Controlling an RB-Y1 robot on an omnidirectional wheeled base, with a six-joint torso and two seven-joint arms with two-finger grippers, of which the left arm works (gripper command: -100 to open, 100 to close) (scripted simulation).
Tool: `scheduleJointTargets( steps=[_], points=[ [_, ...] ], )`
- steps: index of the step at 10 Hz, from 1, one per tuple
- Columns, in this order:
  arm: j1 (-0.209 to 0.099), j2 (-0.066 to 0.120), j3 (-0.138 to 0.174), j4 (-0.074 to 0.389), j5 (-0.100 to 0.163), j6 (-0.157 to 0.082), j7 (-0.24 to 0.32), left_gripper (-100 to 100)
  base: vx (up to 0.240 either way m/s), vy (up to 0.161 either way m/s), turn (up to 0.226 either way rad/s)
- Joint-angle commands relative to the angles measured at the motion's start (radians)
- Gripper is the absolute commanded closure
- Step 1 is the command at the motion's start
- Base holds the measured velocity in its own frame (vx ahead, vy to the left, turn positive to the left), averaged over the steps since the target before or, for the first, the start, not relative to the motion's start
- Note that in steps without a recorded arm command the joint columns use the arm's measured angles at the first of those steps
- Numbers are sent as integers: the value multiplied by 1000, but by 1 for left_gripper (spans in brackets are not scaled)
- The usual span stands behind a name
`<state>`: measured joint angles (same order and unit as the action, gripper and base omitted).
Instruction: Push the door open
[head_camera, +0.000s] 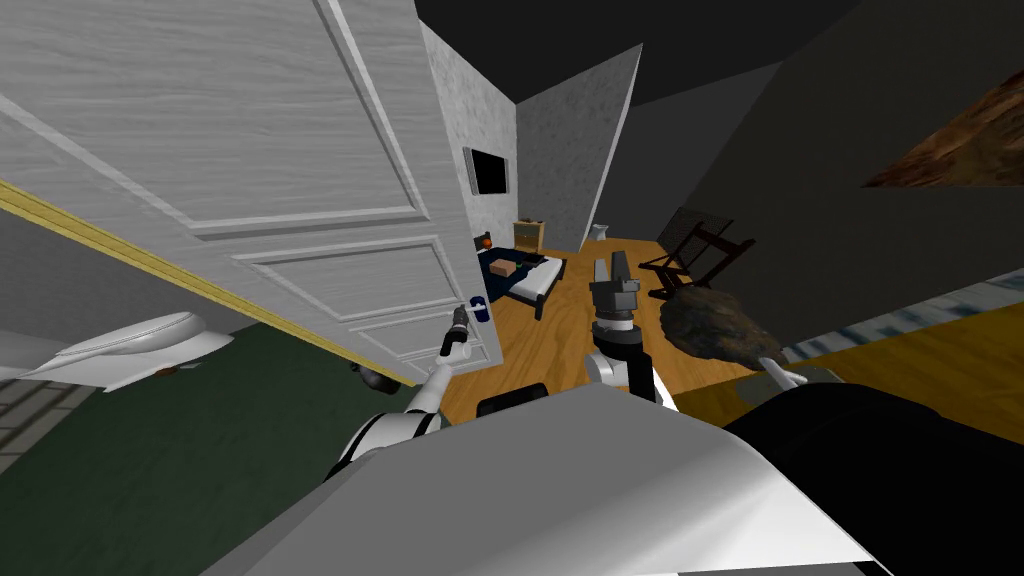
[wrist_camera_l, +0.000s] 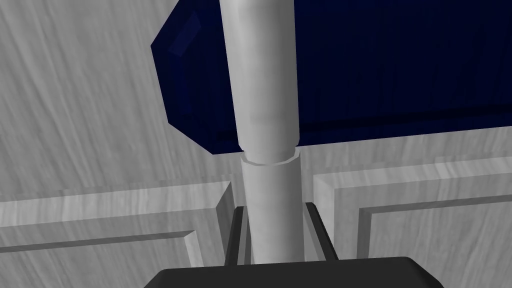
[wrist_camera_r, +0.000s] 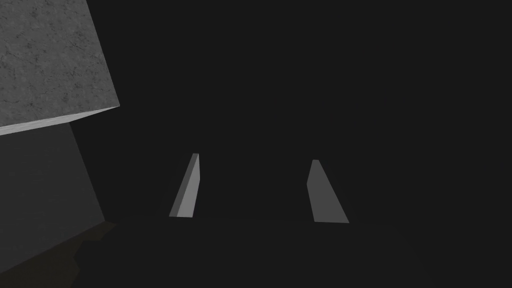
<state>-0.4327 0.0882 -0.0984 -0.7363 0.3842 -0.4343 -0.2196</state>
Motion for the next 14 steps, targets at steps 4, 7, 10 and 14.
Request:
scheduleJointTargets(
  steps=[4, 7, 10, 14],
  points=[
    [1, 15, 71, -3, 12, -4, -26, 100, 160, -140, 77],
    [0, 18, 92, 2, 15, -6, -32, 100, 91, -72, 38],
    [-1, 22, 123, 8, 21, -9, -40, 100, 149, -133, 75],
    [-3, 25, 164, 17, 29, -12, -50, 100, 171, -132, 76]
  ],
)
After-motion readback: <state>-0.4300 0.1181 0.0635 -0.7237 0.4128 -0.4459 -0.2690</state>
